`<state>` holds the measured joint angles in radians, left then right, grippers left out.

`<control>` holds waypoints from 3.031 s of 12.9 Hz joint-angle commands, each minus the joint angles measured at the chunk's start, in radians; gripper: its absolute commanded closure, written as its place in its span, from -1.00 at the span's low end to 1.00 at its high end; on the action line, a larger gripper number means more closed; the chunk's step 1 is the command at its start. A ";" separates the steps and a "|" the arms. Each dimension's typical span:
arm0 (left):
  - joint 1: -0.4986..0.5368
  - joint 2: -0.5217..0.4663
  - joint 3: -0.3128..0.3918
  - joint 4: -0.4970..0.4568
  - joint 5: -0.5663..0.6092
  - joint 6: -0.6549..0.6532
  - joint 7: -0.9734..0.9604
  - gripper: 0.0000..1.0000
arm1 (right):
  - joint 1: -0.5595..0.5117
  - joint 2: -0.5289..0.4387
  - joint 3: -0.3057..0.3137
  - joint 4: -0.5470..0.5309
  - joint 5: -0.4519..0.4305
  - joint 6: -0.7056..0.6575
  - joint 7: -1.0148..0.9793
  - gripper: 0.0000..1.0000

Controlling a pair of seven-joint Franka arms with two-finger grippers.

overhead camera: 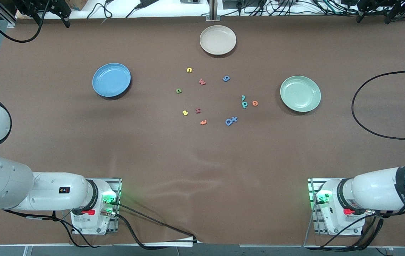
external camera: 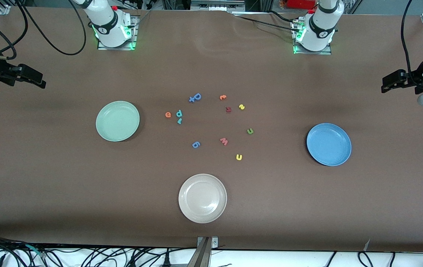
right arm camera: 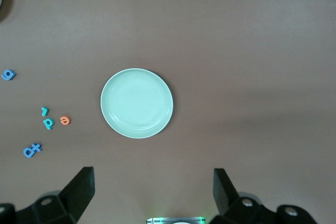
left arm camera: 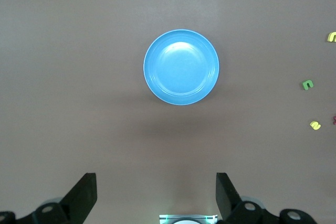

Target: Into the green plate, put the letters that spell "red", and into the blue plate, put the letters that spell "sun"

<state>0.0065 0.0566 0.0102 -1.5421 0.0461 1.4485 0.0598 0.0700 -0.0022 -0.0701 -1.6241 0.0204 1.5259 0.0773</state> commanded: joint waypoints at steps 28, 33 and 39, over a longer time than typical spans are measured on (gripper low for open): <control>-0.030 0.061 -0.099 -0.024 -0.026 0.059 -0.136 -1.00 | 0.663 0.444 0.015 -0.392 0.013 0.924 0.493 -0.88; -0.030 0.175 -0.281 -0.074 -0.054 0.228 -0.441 -1.00 | 0.683 0.505 0.015 -0.404 0.007 0.971 0.492 -0.57; -0.039 0.258 -0.459 -0.349 -0.066 0.637 -0.831 -1.00 | 0.686 0.527 0.015 -0.413 0.007 0.982 0.490 -0.38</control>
<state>-0.0323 0.2977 -0.4107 -1.8311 0.0000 1.9924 -0.6744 0.7476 0.5357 -0.0515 -2.0187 0.0316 2.4890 0.5596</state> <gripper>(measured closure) 0.000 0.256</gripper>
